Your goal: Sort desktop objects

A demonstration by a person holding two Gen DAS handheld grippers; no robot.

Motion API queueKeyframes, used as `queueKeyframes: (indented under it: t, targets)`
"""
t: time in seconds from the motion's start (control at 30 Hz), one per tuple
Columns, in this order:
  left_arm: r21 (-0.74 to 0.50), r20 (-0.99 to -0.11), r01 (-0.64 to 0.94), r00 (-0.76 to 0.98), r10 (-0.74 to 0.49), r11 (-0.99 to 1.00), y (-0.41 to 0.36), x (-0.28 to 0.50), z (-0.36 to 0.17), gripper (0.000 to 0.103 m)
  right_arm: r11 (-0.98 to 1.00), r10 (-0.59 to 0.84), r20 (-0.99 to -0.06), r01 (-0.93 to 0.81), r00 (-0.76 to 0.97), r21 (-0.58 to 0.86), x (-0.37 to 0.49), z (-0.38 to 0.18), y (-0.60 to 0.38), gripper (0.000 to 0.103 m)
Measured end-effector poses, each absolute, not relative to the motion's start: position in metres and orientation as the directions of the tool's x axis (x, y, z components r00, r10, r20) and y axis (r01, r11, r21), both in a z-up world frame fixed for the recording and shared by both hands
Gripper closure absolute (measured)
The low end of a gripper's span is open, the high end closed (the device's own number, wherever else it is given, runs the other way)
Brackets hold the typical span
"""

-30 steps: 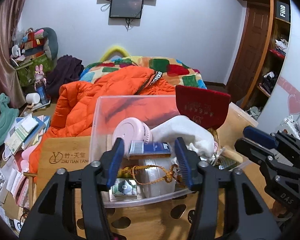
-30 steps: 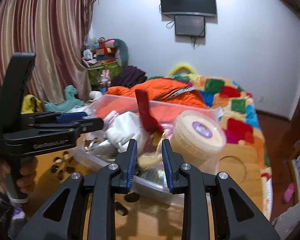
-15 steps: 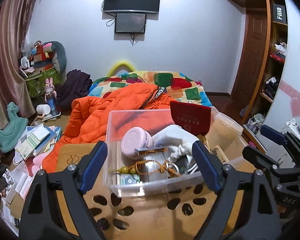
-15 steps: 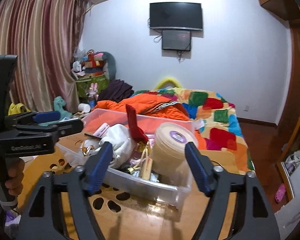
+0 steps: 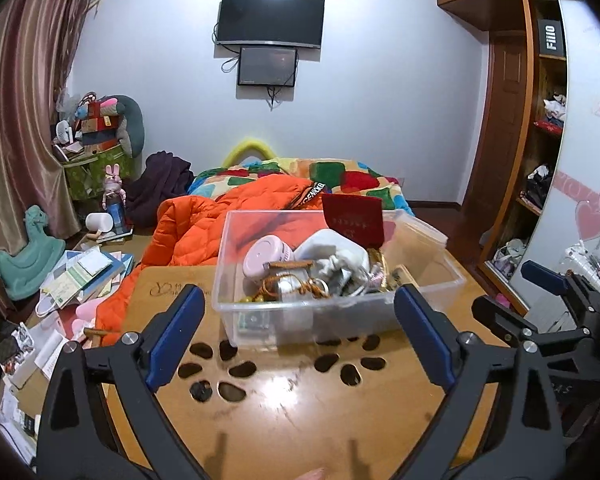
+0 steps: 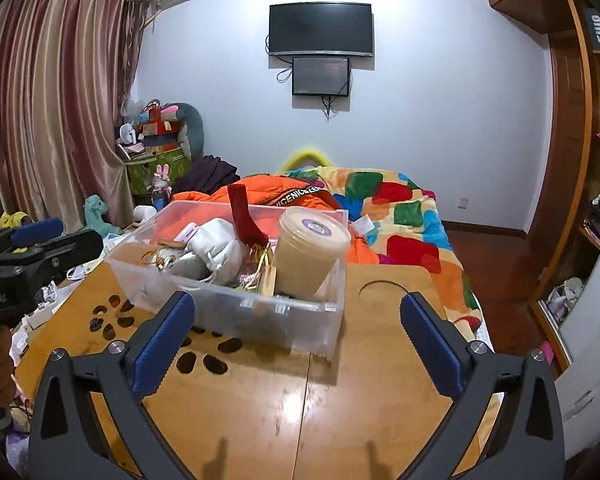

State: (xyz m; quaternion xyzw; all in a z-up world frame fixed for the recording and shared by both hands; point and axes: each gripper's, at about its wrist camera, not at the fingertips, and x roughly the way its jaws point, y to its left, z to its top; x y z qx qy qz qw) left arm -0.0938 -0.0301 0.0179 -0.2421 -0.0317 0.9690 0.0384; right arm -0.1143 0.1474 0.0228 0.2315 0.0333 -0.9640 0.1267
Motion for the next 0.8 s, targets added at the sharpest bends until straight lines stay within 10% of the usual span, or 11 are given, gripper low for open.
queueKeyframes:
  t: [0.8]
  targets:
    - [-0.086, -0.456, -0.013, -0.889, 0.051, -0.996, -0.022, -0.056, 0.011, 0.006, -0.953, -0.282, -0.468, 0.301, -0.838, 0.035, -0.081, 0.011, 0.143, 0.001]
